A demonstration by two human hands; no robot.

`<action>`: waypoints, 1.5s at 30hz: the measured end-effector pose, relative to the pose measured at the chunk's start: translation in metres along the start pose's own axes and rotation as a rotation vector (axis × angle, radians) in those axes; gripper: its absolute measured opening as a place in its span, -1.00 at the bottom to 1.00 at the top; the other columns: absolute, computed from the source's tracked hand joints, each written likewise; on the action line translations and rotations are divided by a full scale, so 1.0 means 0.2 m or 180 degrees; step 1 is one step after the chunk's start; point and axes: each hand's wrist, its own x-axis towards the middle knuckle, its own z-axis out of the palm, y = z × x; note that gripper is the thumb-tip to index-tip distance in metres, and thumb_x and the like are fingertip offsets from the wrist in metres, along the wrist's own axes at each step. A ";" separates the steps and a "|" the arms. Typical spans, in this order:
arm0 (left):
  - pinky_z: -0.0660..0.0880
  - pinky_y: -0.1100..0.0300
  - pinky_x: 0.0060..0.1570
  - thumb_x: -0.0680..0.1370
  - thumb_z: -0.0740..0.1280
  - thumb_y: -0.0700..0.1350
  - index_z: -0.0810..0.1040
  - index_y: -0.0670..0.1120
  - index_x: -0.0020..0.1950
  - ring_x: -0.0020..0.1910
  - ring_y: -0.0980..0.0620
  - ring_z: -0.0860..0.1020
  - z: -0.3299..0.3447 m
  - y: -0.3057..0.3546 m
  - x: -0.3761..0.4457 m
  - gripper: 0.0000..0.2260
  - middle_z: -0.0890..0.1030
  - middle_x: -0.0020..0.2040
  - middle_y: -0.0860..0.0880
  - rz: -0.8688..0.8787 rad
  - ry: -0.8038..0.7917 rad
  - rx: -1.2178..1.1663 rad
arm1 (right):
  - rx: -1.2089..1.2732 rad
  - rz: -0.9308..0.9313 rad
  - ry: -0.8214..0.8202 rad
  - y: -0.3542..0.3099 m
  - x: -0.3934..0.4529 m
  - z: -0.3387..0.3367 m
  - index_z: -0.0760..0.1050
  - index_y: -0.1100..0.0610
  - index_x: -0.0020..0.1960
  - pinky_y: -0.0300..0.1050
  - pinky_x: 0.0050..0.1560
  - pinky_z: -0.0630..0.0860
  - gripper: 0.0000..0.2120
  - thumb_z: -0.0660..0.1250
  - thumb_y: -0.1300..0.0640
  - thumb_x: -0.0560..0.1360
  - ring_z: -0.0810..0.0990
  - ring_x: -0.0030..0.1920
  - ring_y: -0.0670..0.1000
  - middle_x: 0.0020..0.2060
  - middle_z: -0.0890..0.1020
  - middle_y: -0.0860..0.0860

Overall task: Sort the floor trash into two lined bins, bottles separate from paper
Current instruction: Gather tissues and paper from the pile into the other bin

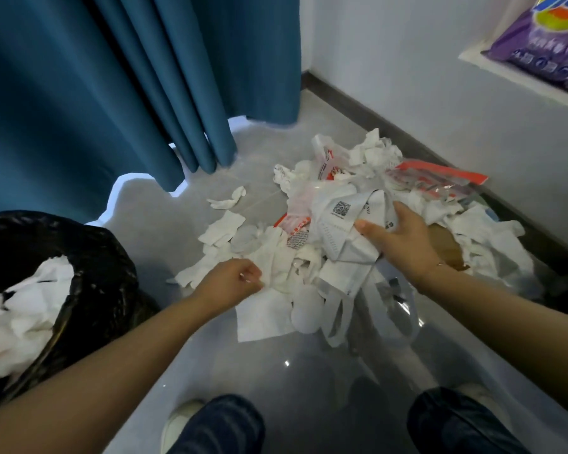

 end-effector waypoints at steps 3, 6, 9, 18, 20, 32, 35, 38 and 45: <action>0.39 0.19 0.07 0.42 0.44 0.13 0.45 0.05 0.26 0.22 0.01 0.43 0.11 -0.11 -0.04 -0.54 0.44 0.24 0.02 0.0275 -0.0053 0.1030 | -0.0567 -0.0169 -0.0049 0.04 -0.01 -0.07 0.46 0.20 0.19 -0.44 -0.05 0.47 -0.65 0.41 0.12 0.45 0.57 -0.11 -0.11 -0.03 0.59 -0.02; 0.36 0.13 0.17 0.37 0.43 0.22 0.38 0.05 0.34 0.29 -0.02 0.35 0.18 -0.12 -0.04 -0.39 0.34 0.35 0.00 0.0453 0.0065 0.1399 | -0.1755 -0.0393 0.0056 0.07 -0.05 -0.12 0.43 0.19 0.21 -0.53 -0.40 0.29 -0.63 0.39 0.06 0.48 0.30 -0.32 -0.18 -0.15 0.46 -0.01; 0.39 0.16 0.03 0.37 0.43 0.20 0.46 0.02 0.19 0.16 0.00 0.37 0.24 -0.13 -0.01 -0.52 0.37 0.23 0.00 0.0704 0.0070 0.1493 | -0.2580 -0.0482 0.0057 0.11 -0.05 -0.11 0.39 0.08 0.09 -0.23 -0.41 0.29 -0.67 0.37 -0.07 0.46 0.44 -0.27 0.00 -0.22 0.53 0.06; 0.36 0.27 -0.20 0.46 0.34 -0.26 0.28 0.07 -0.22 -0.22 0.24 0.43 0.24 -0.21 -0.06 -0.70 0.45 -0.21 0.11 0.0939 -0.0012 0.0292 | -0.3630 -0.1228 -0.0419 0.25 -0.02 -0.08 0.33 0.06 0.29 -0.14 -0.37 0.30 -0.56 0.27 -0.14 0.51 0.62 -0.15 0.16 -0.13 0.65 0.07; 0.36 0.41 -0.18 0.49 0.29 -0.31 0.34 0.10 -0.10 -0.20 0.35 0.44 0.23 -0.21 -0.12 -0.70 0.45 -0.20 0.21 0.0974 -0.0079 0.0147 | -0.3693 -0.1273 -0.0529 0.27 -0.02 -0.07 0.33 0.06 0.30 -0.12 -0.34 0.35 -0.57 0.26 -0.11 0.52 0.61 -0.09 0.15 -0.05 0.63 0.06; 0.33 0.28 -0.13 0.44 0.18 0.11 0.56 -0.08 -0.02 -0.11 0.07 0.44 0.11 -0.06 -0.05 -0.67 0.40 -0.09 0.03 0.1116 0.0288 0.0087 | -0.4251 -0.1164 -0.0980 0.34 -0.02 0.04 0.06 0.05 0.46 -0.13 -0.33 0.35 -0.52 0.09 -0.03 0.61 0.59 -0.07 0.09 0.13 0.52 0.05; 0.27 0.29 -0.12 0.47 0.37 0.14 0.47 -0.06 0.03 -0.11 0.11 0.36 0.20 0.00 -0.05 -0.69 0.33 -0.04 0.08 0.1148 0.0079 0.0544 | -0.4200 -0.1118 -0.1022 0.37 -0.03 0.05 0.00 0.02 0.49 -0.11 -0.32 0.34 -0.50 0.08 -0.02 0.61 0.58 -0.03 0.12 0.16 0.50 0.07; 0.22 0.34 -0.15 0.51 0.37 0.02 0.46 -0.09 0.00 -0.12 0.12 0.30 0.31 0.06 -0.05 -0.78 0.30 -0.03 0.07 0.1343 -0.0003 0.0709 | -0.4088 -0.1055 -0.1040 0.39 -0.04 0.06 0.01 0.01 0.48 -0.12 -0.31 0.33 -0.49 0.10 -0.01 0.60 0.57 0.01 0.12 0.18 0.48 0.07; 0.31 0.27 -0.19 0.56 0.25 -0.15 0.36 0.01 -0.06 -0.23 0.14 0.37 0.37 0.12 -0.09 -0.91 0.47 -0.13 0.08 0.1185 -0.0158 0.0232 | -0.4050 -0.1032 -0.1003 0.42 -0.04 0.05 0.03 0.03 0.47 -0.11 -0.34 0.40 -0.50 0.12 -0.03 0.59 0.57 -0.01 0.10 0.17 0.47 0.06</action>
